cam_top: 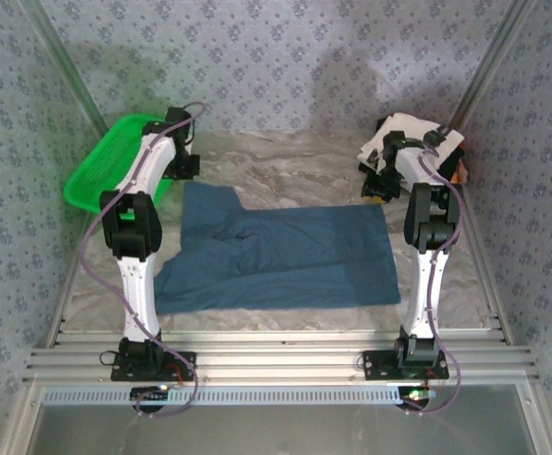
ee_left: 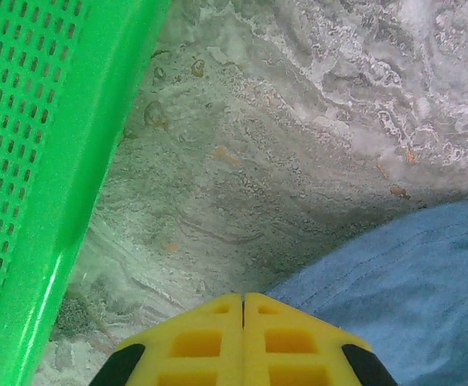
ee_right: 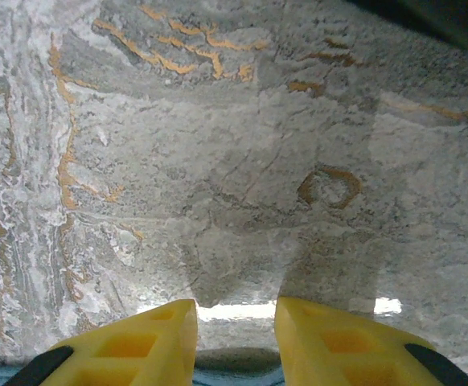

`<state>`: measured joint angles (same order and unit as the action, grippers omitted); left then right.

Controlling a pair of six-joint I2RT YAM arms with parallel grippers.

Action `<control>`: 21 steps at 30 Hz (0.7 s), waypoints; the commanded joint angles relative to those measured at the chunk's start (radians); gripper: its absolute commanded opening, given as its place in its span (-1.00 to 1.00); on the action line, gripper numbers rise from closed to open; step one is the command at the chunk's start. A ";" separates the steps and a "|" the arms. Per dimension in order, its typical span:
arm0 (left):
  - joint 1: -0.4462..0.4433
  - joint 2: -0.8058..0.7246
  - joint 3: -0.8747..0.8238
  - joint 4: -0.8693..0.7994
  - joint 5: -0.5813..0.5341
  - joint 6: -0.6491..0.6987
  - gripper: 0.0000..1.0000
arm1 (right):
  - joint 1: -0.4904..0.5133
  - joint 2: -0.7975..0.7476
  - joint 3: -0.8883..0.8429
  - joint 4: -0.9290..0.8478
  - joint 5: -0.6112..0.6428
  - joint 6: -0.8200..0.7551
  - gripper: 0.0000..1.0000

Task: Fold and stack the t-shirts

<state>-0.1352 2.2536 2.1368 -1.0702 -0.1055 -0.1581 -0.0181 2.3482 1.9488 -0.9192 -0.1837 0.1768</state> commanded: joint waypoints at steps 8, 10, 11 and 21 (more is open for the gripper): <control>0.006 -0.054 -0.017 0.006 -0.001 -0.014 -1.00 | -0.005 -0.002 -0.056 -0.029 0.089 -0.097 -0.22; 0.006 -0.054 -0.018 0.006 -0.001 -0.015 -1.00 | -0.004 -0.008 -0.065 -0.031 0.103 -0.109 -0.21; 0.006 -0.055 -0.018 0.006 -0.001 -0.015 -1.00 | -0.005 -0.013 -0.070 -0.030 0.108 -0.113 -0.20; 0.006 -0.066 -0.039 0.014 -0.001 -0.015 -1.00 | -0.008 -0.068 -0.117 -0.021 0.165 -0.156 -0.19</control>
<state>-0.1352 2.2475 2.1109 -1.0512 -0.1055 -0.1661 -0.0086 2.2971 1.8664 -0.8665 -0.1192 0.0540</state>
